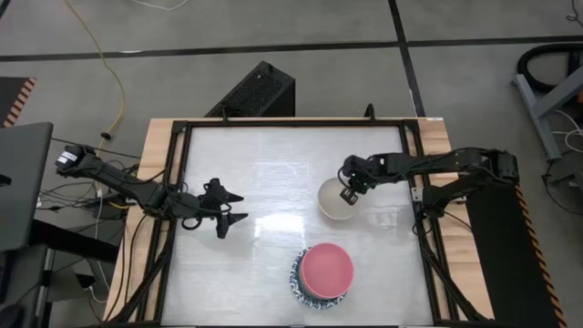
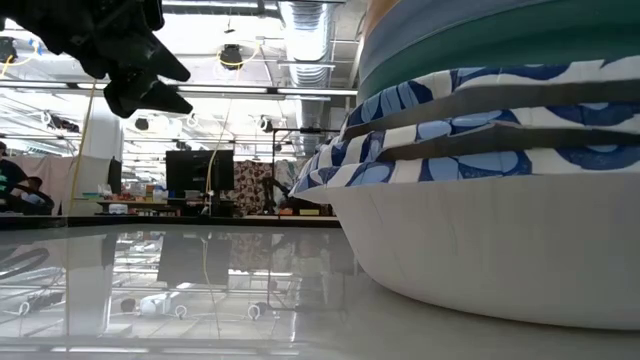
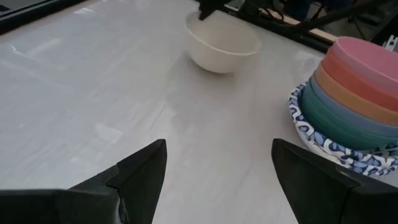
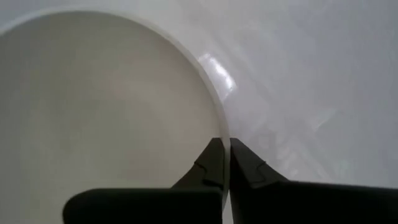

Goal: Nest bowls inside each other
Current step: Stack the white bowl into the pink bowl

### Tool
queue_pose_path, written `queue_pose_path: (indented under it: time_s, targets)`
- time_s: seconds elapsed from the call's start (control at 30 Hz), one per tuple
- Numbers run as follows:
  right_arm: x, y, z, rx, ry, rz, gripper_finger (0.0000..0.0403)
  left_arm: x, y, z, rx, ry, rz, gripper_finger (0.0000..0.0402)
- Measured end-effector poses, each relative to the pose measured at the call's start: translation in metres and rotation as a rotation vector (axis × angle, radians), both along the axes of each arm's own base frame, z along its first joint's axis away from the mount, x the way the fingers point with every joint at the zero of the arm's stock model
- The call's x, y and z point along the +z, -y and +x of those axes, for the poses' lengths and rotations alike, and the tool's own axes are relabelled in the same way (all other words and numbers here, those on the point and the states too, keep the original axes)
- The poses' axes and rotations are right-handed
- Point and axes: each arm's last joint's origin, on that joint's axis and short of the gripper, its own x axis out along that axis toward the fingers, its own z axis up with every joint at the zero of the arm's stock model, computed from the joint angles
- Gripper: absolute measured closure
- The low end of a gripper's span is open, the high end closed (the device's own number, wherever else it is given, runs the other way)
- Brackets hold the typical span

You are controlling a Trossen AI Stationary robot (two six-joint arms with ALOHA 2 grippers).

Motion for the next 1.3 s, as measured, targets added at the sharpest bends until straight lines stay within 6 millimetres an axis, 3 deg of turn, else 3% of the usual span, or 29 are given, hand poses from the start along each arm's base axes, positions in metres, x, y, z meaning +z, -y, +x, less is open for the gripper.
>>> queue_pose_path:
  time_s: [0.4,0.87,1.1,1.3]
  targets:
    - [0.008,0.016,0.01,-0.298,0.211,-0.035,0.0394,0.006,0.0,-0.001,-0.04,0.038,0.055,0.0122]
    - [0.031,0.02,0.032,-0.267,0.535,-0.088,0.0393,0.022,-0.001,-0.027,-0.128,0.093,0.144,0.0122]
    - [0.034,0.019,0.035,-0.218,0.573,-0.066,0.0392,0.022,0.004,-0.039,-0.196,0.077,0.153,0.0122]
    - [0.039,0.007,0.041,-0.15,0.639,-0.048,0.0392,0.022,0.006,-0.041,-0.193,0.071,0.21,0.0122]
